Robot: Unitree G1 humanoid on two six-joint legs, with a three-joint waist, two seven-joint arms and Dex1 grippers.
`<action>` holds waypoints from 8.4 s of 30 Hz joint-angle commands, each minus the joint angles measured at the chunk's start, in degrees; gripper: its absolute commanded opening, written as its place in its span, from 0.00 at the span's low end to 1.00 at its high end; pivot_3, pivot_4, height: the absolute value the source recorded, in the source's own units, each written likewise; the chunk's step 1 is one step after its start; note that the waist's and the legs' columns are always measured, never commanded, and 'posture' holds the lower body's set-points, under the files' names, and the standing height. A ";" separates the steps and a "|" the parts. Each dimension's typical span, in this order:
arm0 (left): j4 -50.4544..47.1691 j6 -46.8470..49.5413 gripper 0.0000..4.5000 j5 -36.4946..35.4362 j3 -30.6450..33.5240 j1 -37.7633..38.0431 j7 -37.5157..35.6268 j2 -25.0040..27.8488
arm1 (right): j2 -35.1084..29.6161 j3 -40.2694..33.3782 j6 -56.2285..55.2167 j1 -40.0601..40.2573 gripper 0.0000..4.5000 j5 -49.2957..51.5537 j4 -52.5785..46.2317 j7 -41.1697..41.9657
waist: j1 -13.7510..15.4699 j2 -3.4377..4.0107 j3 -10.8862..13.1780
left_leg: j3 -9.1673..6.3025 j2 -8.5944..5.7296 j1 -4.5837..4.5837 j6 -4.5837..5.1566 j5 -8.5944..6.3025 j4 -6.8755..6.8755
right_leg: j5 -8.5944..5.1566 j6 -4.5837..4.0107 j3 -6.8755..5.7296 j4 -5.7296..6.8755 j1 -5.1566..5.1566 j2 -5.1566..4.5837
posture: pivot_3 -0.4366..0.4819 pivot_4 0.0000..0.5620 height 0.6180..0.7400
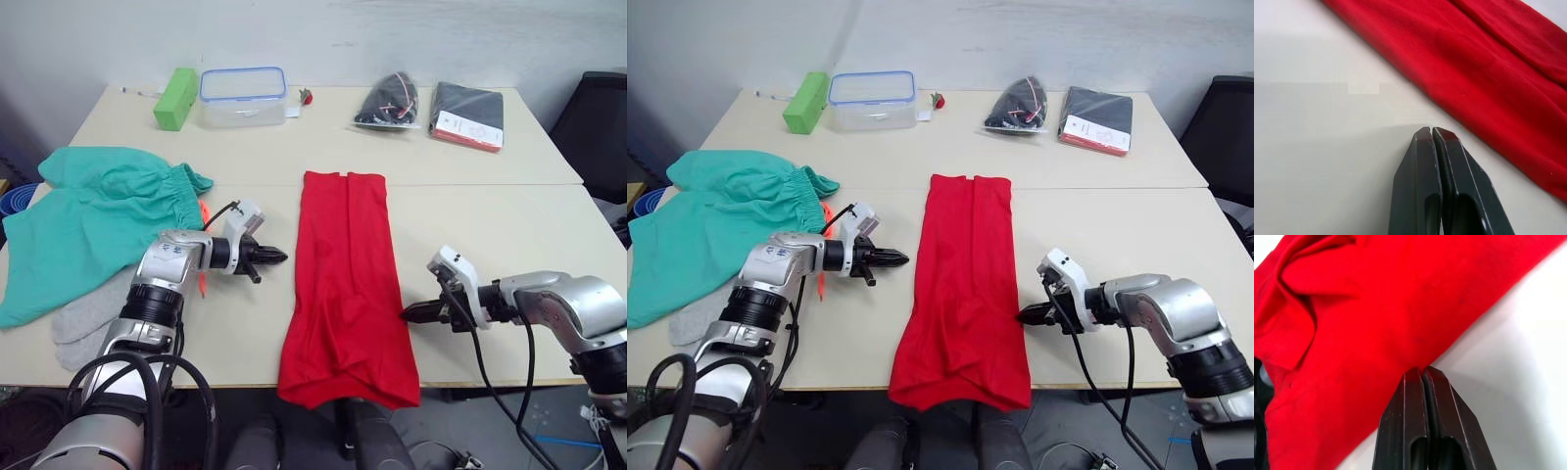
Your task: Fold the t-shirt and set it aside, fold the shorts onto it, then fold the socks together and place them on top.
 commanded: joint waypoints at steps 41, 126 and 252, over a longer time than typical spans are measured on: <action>-7.77 -6.90 0.60 -0.60 -2.14 -2.79 -5.07 3.26 | -1.32 -10.45 -12.49 8.64 0.70 -3.12 -8.83 0.36 | -0.09 0.02 0.01 | 0.00 0.02 0.00 -0.08 0.01 -0.01 | 0.02 0.02 0.11 0.08 -0.06 0.02 | 0.48 0.27 1.00; -35.63 -47.06 0.00 -7.53 -8.82 26.07 -19.66 21.62 | -4.16 -9.03 -59.63 27.71 0.00 -0.90 -25.56 -0.11 | -0.09 0.10 0.18 | -0.15 0.36 1.79 0.13 -0.24 -0.71 | -0.72 -0.87 0.13 -0.40 1.76 0.03 | 0.48 0.27 1.00; -36.91 -28.16 0.62 -6.12 0.10 19.28 -12.81 20.39 | -2.70 -15.37 -56.40 20.11 0.47 -12.14 -16.28 6.12 | 0.21 0.13 0.26 | 0.05 0.05 0.29 0.05 0.30 0.05 | 0.27 -0.28 -0.32 -0.16 0.45 0.22 | 0.48 0.27 1.00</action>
